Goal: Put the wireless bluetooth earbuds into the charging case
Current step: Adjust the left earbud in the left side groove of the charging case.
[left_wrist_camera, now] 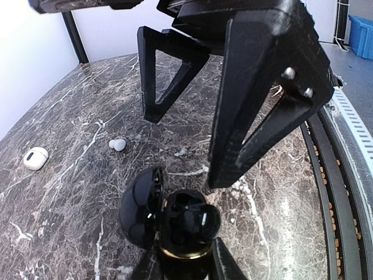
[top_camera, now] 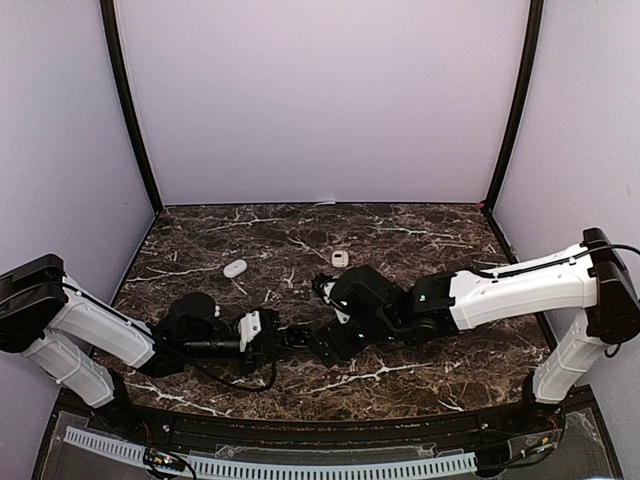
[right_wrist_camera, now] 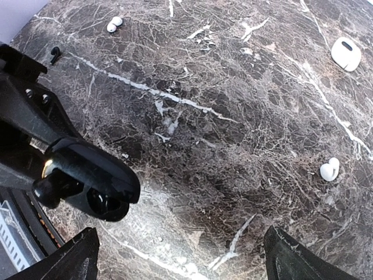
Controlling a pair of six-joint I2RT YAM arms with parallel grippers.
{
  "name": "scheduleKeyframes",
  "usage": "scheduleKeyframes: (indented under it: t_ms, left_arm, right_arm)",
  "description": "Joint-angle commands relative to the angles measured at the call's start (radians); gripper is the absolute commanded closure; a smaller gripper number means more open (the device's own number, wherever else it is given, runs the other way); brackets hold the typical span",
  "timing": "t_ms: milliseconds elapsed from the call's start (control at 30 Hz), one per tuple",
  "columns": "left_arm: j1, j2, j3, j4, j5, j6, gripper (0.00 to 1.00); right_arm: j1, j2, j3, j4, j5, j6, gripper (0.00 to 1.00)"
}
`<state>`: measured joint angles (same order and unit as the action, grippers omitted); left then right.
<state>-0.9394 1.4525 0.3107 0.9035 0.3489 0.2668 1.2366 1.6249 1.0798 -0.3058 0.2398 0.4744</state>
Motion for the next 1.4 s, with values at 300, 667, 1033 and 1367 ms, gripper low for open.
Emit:
scheduleKeyframes:
  t_ms: [300, 667, 1033, 1367]
  left_arm:
    - [0.008, -0.029, -0.010, 0.035, 0.019, -0.012, 0.88]
    - [0.008, -0.034, -0.012, 0.034, 0.019, -0.014, 0.88]
    - [0.008, -0.038, -0.013, 0.033, 0.021, -0.017, 0.88]
    - [0.008, -0.040, -0.013, 0.032, 0.021, -0.017, 0.88]
  right_arm:
    - [0.009, -0.094, 0.026, 0.018, -0.006, 0.032, 0.06]
    - [0.057, -0.088, 0.027, 0.052, -0.027, 0.073, 0.20]
    - [0.067, -0.100, -0.042, 0.192, -0.110, 0.094, 0.51]
    - [0.068, -0.073, -0.065, 0.252, -0.150, 0.114, 0.71]
